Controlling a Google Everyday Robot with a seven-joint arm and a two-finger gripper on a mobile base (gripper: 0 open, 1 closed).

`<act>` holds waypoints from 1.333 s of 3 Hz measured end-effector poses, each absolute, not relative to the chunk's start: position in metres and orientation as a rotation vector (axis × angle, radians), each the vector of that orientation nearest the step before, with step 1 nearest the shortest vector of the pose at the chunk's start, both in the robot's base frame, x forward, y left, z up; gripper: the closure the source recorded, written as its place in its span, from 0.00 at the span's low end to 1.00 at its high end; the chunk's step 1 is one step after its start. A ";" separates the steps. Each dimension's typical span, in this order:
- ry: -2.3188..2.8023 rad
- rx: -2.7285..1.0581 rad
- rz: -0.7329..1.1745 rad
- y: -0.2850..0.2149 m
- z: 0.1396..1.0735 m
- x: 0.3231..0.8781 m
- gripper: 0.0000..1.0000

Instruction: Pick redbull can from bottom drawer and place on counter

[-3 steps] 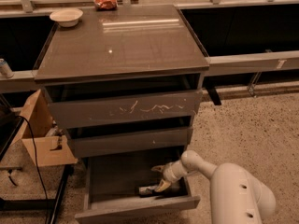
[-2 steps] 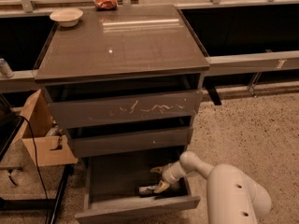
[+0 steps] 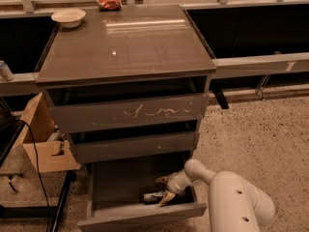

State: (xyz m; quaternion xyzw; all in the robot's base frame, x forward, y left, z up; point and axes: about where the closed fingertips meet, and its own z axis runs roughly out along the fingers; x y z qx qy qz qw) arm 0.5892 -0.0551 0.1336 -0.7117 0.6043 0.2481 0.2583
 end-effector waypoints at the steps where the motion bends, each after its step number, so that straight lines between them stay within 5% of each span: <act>1: 1.650 -1.948 0.692 -0.055 0.123 0.582 0.37; 4: 1.651 -1.959 0.697 -0.054 0.119 0.580 1.00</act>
Offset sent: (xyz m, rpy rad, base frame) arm -0.0092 -0.0023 -0.0193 -0.0353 0.0303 0.0281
